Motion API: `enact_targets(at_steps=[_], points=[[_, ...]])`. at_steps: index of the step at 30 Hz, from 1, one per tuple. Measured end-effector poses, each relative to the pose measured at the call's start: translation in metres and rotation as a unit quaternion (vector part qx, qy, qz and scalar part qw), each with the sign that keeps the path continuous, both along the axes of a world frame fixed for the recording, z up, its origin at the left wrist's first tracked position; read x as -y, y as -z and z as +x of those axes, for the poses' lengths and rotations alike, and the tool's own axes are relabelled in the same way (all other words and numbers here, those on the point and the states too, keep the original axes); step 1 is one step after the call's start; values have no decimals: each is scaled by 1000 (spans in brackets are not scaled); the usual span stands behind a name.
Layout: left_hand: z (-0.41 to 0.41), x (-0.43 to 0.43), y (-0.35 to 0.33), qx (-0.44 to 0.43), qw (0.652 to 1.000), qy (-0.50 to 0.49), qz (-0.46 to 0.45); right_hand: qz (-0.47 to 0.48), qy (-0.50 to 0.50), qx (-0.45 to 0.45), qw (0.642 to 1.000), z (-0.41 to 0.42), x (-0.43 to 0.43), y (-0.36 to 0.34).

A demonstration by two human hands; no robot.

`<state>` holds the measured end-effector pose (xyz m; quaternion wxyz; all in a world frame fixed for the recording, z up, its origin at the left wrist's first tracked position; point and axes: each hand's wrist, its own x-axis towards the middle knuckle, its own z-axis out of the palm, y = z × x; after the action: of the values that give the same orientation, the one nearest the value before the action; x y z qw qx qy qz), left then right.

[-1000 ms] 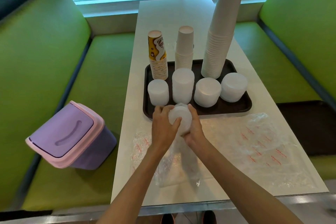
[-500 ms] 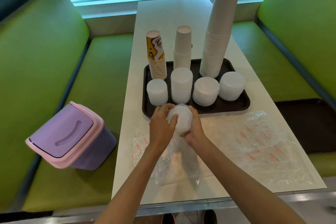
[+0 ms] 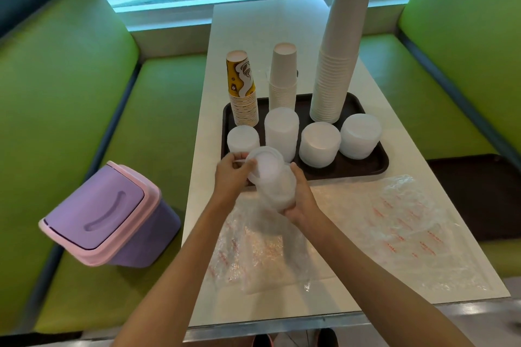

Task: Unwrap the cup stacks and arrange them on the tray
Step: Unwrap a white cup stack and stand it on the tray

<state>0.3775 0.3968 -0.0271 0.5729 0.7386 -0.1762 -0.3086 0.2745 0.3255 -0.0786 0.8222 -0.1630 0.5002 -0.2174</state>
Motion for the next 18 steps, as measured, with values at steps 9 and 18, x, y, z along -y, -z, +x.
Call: enact_targets(at_steps=[9,18], points=[[77,55,-10,103,981,-134,91,18,5,6,1000,-6,8,7],[79,74,10,174,963,-79,189,28,18,34,999,-11,19,6]])
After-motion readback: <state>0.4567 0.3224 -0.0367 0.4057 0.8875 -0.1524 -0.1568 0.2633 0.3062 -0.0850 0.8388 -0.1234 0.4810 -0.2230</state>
